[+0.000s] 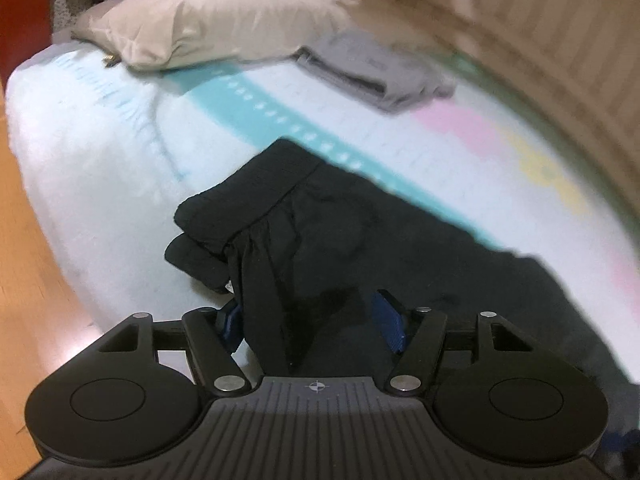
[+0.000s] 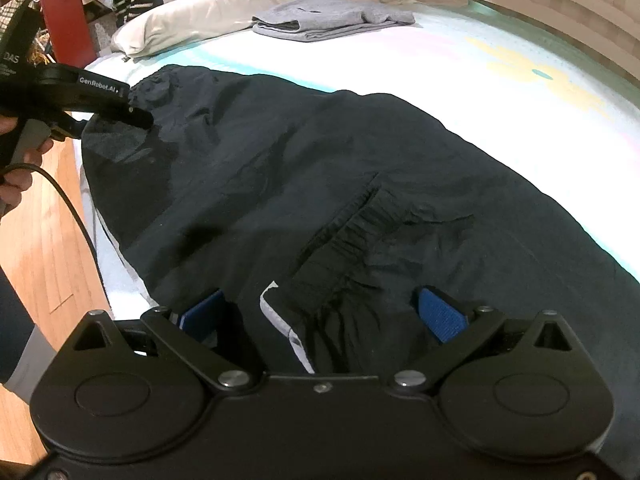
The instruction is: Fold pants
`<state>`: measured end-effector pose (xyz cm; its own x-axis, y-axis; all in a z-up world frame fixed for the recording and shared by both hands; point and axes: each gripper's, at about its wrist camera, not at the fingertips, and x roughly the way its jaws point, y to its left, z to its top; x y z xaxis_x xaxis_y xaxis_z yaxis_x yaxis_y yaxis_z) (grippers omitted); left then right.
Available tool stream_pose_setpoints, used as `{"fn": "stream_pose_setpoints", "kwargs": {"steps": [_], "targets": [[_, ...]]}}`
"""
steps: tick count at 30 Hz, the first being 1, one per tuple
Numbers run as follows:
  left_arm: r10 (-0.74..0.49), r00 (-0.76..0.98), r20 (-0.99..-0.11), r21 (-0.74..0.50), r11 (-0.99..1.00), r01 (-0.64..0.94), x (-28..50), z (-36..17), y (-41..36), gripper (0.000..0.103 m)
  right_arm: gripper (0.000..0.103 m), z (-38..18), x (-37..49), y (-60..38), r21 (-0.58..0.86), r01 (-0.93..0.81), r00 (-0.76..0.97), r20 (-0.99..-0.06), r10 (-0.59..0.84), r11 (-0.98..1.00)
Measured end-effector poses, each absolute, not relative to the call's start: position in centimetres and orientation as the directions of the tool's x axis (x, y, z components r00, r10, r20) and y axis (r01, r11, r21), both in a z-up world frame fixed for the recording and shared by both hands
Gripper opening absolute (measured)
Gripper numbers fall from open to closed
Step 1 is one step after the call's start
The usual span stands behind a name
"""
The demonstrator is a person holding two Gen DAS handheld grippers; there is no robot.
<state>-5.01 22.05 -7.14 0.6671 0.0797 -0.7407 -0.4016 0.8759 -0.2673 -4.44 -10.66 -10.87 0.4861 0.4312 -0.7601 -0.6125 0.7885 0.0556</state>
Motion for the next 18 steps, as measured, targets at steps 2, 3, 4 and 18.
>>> {"fn": "stream_pose_setpoints", "kwargs": {"steps": [2,3,4,18], "targets": [[0.049,0.643,-0.765,-0.265,0.885,-0.383,-4.1,-7.7,22.1,0.067,0.103,-10.9,-4.5,-10.8,0.062,-0.613,0.485,-0.757,0.437,0.788],[0.028,0.62,-0.784,-0.272,0.883,-0.383,-3.5,-8.3,22.3,0.07,0.103,-10.9,-4.5,-10.9,0.065,-0.614,0.485,-0.755,0.441,0.787],[0.021,0.627,-0.779,-0.279,0.884,-0.376,-3.3,-8.6,22.3,0.075,0.103,-10.9,-4.5,-11.0,0.068,-0.614,0.486,-0.753,0.444,0.787],[0.207,0.703,-0.68,-0.019,0.954,-0.3,-5.4,-3.5,17.9,0.013,0.103,-8.3,-4.0,-15.2,0.266,-0.515,0.542,-0.636,0.549,0.815]]}}
